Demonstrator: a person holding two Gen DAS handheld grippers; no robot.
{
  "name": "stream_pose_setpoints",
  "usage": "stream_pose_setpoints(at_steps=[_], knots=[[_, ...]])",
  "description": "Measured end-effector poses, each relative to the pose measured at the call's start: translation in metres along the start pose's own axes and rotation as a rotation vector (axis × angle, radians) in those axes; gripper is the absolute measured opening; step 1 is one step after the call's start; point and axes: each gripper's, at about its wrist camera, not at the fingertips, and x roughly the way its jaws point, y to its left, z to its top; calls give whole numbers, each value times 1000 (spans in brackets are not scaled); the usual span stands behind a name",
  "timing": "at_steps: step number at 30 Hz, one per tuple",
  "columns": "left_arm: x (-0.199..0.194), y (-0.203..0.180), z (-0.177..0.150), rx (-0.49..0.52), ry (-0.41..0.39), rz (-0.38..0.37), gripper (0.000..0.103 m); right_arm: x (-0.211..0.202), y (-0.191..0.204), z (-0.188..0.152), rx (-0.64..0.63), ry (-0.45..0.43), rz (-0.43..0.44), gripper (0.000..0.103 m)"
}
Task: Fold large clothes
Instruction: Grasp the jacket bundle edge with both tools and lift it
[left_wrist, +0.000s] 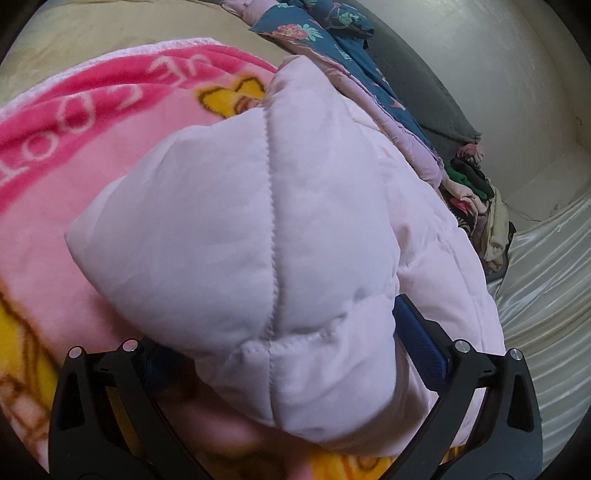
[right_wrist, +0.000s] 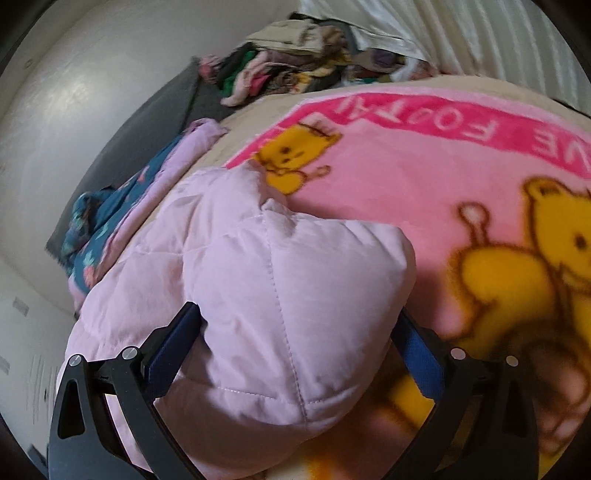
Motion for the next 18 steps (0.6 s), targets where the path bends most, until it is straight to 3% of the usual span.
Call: stream_pose_setpoints(at_steps=[3, 8, 13, 18], knots=[[2, 4, 1, -10, 8, -13, 95, 8, -12, -6, 129, 49, 39, 99], [6, 7, 3, -17, 17, -42, 95, 17, -6, 0, 131, 84, 93, 98], [3, 3, 3, 18, 3, -35, 90, 10, -8, 3, 127, 72, 266, 57], [-5, -11, 7, 87, -17, -19, 70, -4, -1, 7, 68, 55, 312, 45]])
